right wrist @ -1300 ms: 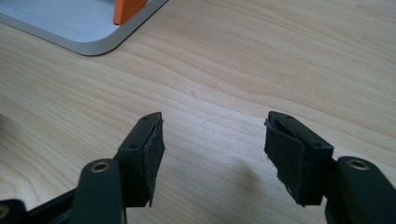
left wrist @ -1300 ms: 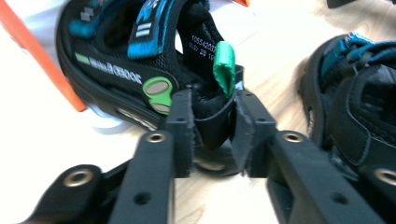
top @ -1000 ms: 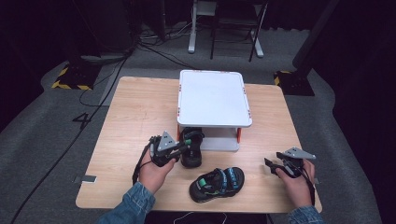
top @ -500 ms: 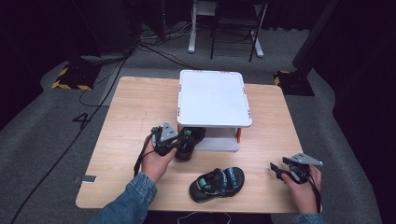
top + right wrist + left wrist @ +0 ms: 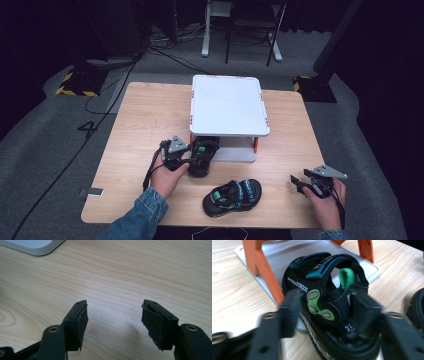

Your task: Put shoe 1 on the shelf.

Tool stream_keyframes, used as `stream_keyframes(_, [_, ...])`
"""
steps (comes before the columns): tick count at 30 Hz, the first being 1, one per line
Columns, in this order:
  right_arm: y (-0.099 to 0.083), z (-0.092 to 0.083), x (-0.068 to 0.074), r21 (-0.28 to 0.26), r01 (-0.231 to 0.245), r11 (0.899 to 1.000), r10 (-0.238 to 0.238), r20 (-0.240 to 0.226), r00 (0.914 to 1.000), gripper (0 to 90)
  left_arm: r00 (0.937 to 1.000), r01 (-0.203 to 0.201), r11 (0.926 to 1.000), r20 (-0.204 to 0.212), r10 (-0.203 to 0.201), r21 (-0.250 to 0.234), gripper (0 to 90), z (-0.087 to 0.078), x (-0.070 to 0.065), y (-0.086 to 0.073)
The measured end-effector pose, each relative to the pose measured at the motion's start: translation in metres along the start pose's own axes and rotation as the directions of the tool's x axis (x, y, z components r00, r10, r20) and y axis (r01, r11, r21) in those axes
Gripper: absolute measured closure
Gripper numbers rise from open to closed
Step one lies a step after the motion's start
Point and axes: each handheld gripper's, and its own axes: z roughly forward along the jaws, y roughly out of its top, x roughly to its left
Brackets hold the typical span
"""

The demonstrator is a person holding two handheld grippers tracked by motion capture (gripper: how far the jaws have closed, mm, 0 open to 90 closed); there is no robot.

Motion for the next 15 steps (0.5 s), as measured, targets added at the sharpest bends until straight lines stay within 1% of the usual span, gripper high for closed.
stream_keyframes(1, [0.0,0.0,0.0,0.0,0.0,1.0,0.0,0.0,1.0,38.8,1.0,0.0,1.0,0.0,0.0,0.0,33.9,0.0,0.0,0.0])
stream_keyframes(2, [0.002,0.002,0.001,-0.003,0.005,1.0,-0.005,-0.004,1.0,38.8,1.0,-0.002,1.0,0.005,0.002,0.004,30.5,-0.006,-0.002,-0.001])
stream_keyframes(4, [0.003,0.003,0.001,-0.004,0.009,1.0,-0.009,-0.007,0.9999,38.8,0.9999,-0.005,0.9999,0.009,0.005,0.009,25.8,-0.009,-0.003,-0.002])
stream_keyframes(5, [0.004,0.004,0.002,-0.005,0.013,1.0,-0.013,-0.011,0.9999,38.8,0.9999,-0.012,0.9999,0.01,0.012,0.009,25.8,-0.011,-0.005,-0.004])
stream_keyframes(7, [0.007,0.005,0.003,-0.005,0.018,1.0,-0.018,-0.013,0.9997,38.8,0.9997,-0.025,0.9992,0.004,0.024,0.032,25.3,-0.017,-0.006,-0.008])
stream_keyframes(9, [0.009,0.007,0.004,-0.008,0.024,1.0,-0.025,-0.016,0.9996,38.7,0.9994,-0.031,0.9992,-0.013,0.032,0.024,22.6,-0.022,-0.007,-0.011])
stream_keyframes(10, [0.011,0.009,0.004,-0.008,0.032,0.999,-0.033,-0.021,0.9993,38.6,0.9995,-0.03,0.9995,-0.012,0.03,0.006,21.8,-0.029,-0.01,-0.011])
stream_keyframes(11, [0.011,0.009,0.004,-0.008,0.032,0.999,-0.033,-0.021,0.9993,38.6,0.9995,-0.03,0.9995,-0.012,0.03,0.006,21.6,-0.029,-0.01,-0.011])
stream_keyframes(12, [0.013,0.01,0.005,-0.009,0.037,0.999,-0.037,-0.026,0.999,38.6,0.9992,-0.038,0.9993,-0.016,0.038,-0.006,21.1,-0.038,-0.013,-0.012])
stream_keyframes(13, [0.013,0.01,0.005,-0.009,0.037,0.999,-0.037,-0.026,0.999,38.6,0.9992,-0.038,0.9993,-0.016,0.038,-0.006,21.0,-0.038,-0.013,-0.012])
stream_keyframes(14, [0.014,0.011,0.006,-0.009,0.038,0.999,-0.038,-0.027,0.9989,38.6,0.9992,-0.039,0.9992,-0.011,0.039,-0.004,21.0,-0.041,-0.015,-0.014])
stream_keyframes(15, [0.014,0.012,0.006,-0.009,0.043,0.999,-0.044,-0.029,0.9986,38.5,0.9987,-0.051,0.9987,-0.005,0.051,0.008,21.0,-0.044,-0.017,-0.016])
